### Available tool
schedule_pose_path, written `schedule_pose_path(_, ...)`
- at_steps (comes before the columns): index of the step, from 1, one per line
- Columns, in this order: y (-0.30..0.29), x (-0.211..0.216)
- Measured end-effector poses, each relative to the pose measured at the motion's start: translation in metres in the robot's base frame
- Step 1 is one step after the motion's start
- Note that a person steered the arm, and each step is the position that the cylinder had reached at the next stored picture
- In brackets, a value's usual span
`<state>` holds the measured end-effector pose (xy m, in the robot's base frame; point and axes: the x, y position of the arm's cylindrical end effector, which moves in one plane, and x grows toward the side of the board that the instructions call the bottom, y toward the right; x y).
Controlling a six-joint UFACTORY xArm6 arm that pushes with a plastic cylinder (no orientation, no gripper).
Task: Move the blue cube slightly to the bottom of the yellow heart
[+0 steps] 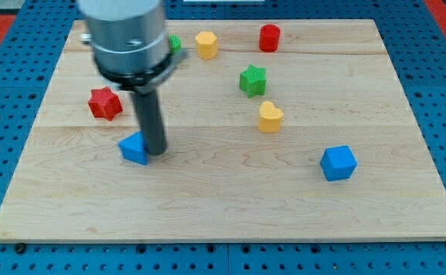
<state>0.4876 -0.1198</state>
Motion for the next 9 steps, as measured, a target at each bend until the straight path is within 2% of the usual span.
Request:
schedule_pose_path(1, -0.045, 0.0)
schedule_pose_path(2, -0.024, -0.005)
schedule_pose_path(3, 0.02, -0.034)
schedule_pose_path(6, 0.035, -0.117)
schedule_pose_path(9, 0.148, -0.165)
